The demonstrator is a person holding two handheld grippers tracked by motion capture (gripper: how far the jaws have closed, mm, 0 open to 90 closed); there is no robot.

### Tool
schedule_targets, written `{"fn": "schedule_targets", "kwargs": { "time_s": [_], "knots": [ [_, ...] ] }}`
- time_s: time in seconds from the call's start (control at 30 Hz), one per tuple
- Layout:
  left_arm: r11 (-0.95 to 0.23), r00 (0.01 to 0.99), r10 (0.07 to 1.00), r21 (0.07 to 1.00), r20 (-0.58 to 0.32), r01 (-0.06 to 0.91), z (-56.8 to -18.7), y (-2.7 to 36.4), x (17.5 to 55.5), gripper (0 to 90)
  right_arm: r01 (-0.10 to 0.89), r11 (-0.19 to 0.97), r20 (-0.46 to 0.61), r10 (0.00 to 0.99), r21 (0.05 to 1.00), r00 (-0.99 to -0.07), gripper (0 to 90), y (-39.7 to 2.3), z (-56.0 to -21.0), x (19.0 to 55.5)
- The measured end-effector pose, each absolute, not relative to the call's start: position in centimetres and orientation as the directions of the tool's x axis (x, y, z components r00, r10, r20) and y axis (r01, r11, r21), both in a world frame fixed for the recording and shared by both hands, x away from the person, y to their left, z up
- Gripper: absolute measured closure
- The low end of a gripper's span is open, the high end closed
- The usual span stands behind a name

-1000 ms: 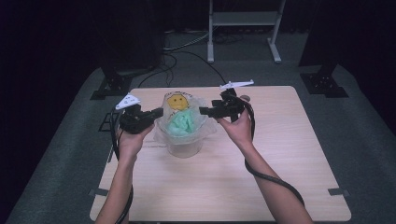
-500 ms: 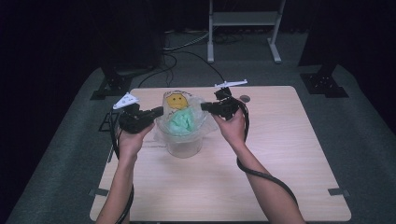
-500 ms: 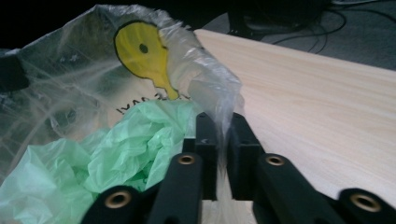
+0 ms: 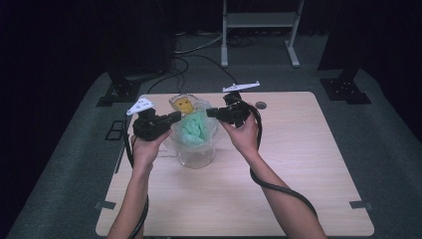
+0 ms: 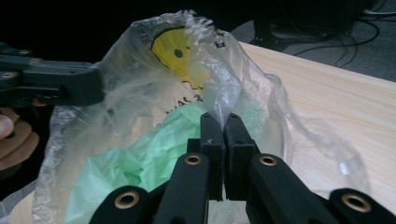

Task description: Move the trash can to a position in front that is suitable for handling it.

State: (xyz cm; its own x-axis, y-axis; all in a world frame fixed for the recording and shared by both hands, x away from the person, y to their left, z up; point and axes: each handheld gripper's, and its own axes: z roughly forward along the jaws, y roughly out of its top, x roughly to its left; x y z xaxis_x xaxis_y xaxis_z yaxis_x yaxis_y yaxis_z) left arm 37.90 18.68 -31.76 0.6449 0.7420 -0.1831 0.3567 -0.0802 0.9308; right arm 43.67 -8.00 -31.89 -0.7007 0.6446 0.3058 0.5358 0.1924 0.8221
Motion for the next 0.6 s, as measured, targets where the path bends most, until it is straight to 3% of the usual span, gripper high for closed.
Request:
{"fn": "schedule_targets", "kwargs": {
  "time_s": [0.6],
  "knots": [
    [-0.142,0.681,0.714,0.918,-0.164,0.371,-33.4,15.3,38.1,88.5,0.603,0.152,0.451,0.529,0.783,-0.719,87.5,-7.0,-31.4,44.1]
  ]
}}
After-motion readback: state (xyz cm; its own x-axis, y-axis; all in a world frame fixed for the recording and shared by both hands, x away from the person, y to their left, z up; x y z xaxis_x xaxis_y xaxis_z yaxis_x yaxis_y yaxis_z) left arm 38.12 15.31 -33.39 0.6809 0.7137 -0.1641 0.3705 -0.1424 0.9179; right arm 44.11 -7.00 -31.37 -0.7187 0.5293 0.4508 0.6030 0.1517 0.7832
